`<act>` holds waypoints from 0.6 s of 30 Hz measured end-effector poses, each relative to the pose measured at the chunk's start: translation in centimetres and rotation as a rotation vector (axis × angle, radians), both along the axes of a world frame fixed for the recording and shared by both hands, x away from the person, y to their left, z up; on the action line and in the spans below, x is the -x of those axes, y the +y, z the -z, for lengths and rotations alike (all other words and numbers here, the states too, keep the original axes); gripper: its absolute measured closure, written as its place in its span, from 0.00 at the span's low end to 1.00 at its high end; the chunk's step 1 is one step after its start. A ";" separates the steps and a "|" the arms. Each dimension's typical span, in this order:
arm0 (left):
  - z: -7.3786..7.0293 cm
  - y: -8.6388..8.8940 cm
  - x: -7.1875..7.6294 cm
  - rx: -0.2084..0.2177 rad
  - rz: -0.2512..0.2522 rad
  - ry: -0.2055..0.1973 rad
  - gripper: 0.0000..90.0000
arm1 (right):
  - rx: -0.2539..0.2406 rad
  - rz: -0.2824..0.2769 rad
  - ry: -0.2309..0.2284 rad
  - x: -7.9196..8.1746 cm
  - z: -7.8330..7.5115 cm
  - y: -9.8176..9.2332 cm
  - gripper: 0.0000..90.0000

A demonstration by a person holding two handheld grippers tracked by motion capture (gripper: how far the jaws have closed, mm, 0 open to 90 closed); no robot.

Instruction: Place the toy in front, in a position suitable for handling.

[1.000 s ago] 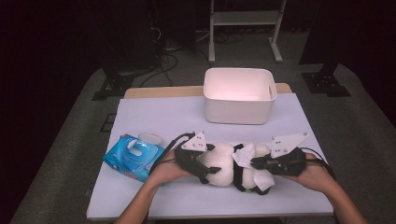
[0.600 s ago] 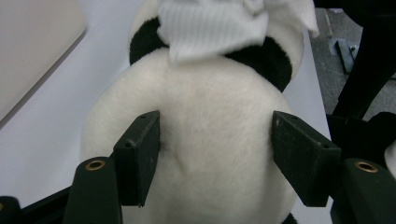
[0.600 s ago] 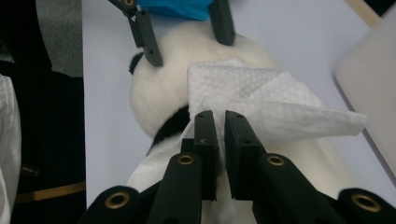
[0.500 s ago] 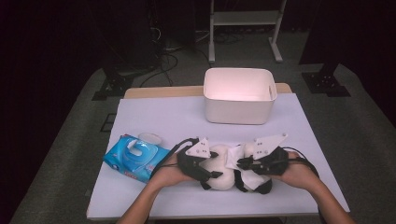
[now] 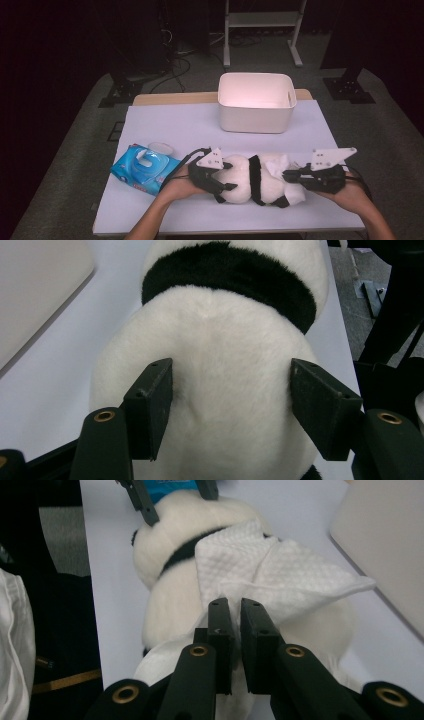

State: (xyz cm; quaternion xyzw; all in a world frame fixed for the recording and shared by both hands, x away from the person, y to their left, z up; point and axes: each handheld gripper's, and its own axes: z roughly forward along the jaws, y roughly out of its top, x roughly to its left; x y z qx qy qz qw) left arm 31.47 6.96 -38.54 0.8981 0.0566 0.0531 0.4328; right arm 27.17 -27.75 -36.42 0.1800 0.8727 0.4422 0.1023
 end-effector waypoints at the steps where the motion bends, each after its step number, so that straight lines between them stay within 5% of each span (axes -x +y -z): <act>1: 0.0 0.0 0.0 0.000 0.001 0.001 0.39 | -0.025 0.009 0.010 0.1 0.5 -0.6 0.92; 7: 0.0 0.0 0.0 -0.003 0.001 0.000 0.39 | -0.064 0.061 0.048 0.3 2.7 -2.5 0.92; 12: 0.0 0.0 0.2 -0.007 0.002 -0.005 0.38 | -0.054 0.038 0.007 0.0 0.9 -1.8 0.92; 18: -0.1 -0.1 0.6 -0.035 0.009 -0.025 0.38 | -0.015 -0.015 -0.030 -2.0 -1.5 1.3 0.92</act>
